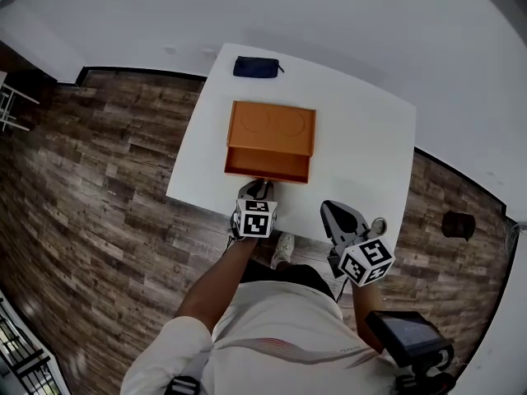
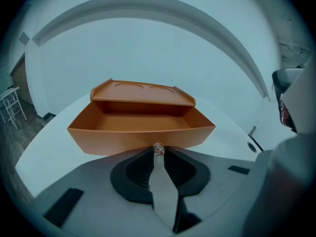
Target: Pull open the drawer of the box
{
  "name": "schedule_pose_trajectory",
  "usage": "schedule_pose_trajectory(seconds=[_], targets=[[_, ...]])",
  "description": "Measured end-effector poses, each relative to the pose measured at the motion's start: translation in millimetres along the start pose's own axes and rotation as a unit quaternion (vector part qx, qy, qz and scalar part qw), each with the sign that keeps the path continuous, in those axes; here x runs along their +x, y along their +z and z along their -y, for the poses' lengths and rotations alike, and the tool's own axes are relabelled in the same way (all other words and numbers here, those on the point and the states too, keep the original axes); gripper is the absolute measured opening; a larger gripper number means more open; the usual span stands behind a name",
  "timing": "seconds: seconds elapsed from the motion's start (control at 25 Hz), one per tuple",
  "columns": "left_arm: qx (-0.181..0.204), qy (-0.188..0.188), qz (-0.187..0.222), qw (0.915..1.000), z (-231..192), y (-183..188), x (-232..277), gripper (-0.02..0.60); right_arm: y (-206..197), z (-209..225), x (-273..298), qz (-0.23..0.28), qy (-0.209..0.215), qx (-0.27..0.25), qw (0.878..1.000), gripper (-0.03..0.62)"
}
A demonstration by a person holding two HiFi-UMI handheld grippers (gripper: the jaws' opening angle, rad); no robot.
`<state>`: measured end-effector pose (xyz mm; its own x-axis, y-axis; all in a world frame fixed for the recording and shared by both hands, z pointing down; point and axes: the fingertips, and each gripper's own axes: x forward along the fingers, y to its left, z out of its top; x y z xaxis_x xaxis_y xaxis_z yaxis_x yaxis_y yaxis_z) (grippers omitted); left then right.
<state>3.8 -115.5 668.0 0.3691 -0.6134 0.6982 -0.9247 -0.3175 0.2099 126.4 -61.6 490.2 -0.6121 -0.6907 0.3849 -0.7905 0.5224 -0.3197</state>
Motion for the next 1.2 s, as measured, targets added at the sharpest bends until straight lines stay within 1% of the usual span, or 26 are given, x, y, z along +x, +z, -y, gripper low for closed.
schedule_pose_trajectory(seconds=[0.24, 0.44, 0.6, 0.72, 1.0, 1.2], targets=[[-0.009, 0.004, -0.003, 0.9999, 6, -7, -9, 0.077, -3, -5, 0, -0.005, 0.013, -0.002, 1.0, 0.003], [-0.009, 0.008, -0.003, 0.9999, 9, -9, -8, 0.077, -6, -9, 1, -0.006, 0.019, -0.003, 1.0, 0.003], [-0.02, 0.025, -0.006, 0.9995, 13, -9, -5, 0.077, -9, -6, -3, -0.008, 0.02, -0.003, 1.0, 0.003], [-0.019, 0.035, -0.007, 0.9992, 16, -11, -3, 0.077, -10, -5, -5, -0.008, 0.022, 0.0, 1.0, 0.003], [-0.021, 0.039, -0.003, 0.999, 18, -13, -8, 0.077, -10, 0, -10, -0.008, 0.025, 0.0, 1.0, 0.003], [-0.022, 0.04, -0.008, 0.9989, 19, -27, -15, 0.077, -12, -3, -9, -0.005, 0.03, 0.001, 1.0, 0.003]])
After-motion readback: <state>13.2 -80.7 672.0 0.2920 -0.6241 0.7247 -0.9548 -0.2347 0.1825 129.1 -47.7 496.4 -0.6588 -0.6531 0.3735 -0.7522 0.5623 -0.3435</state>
